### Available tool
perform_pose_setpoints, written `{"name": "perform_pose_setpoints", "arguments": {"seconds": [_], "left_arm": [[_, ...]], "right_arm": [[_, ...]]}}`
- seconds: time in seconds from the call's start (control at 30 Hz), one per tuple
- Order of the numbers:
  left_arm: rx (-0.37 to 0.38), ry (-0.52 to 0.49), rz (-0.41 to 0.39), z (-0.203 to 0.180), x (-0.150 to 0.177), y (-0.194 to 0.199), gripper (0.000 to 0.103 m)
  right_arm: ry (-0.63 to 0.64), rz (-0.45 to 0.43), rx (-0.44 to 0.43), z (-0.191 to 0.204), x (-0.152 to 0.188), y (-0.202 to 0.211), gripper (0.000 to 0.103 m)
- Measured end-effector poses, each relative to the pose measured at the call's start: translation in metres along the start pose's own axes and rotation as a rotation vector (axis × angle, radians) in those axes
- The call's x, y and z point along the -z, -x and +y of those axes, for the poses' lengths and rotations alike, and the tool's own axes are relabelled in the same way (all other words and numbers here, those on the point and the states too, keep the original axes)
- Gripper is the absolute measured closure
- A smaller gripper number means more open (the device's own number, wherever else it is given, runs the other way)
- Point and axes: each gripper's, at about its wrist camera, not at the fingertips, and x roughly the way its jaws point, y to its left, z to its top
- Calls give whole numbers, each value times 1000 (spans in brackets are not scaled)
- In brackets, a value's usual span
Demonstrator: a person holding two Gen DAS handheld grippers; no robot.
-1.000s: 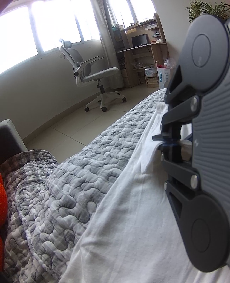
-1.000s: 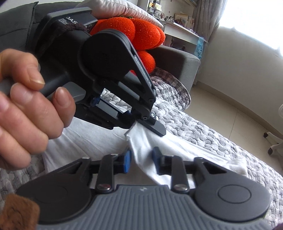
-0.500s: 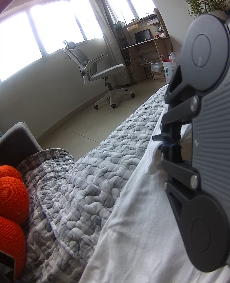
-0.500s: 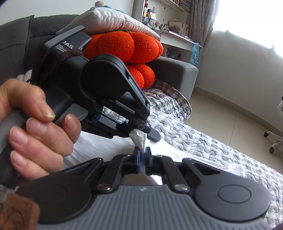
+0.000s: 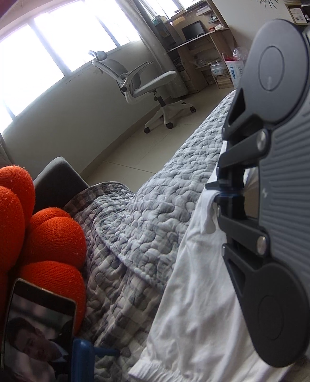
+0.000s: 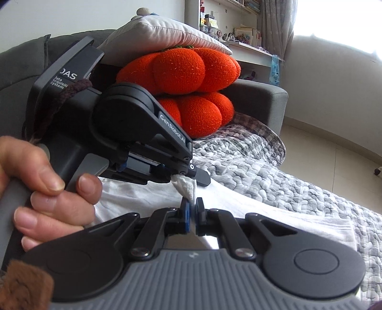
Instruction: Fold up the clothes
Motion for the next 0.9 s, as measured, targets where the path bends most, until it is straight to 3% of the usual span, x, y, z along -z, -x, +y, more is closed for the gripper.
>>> {"name": "perform_pose_setpoints", "arguments": {"seconds": [0.2, 0.4, 0.9], "left_arm": [[-55, -65, -17, 15, 3, 15, 101], [-49, -106, -68, 33, 3, 34, 101], [-104, -70, -124, 76, -8, 57, 101]], "right_arm": [[-10, 5, -27, 23, 0, -7, 99], [-28, 18, -44, 46, -1, -17, 99], [-43, 37, -89, 83, -11, -49, 99]]}}
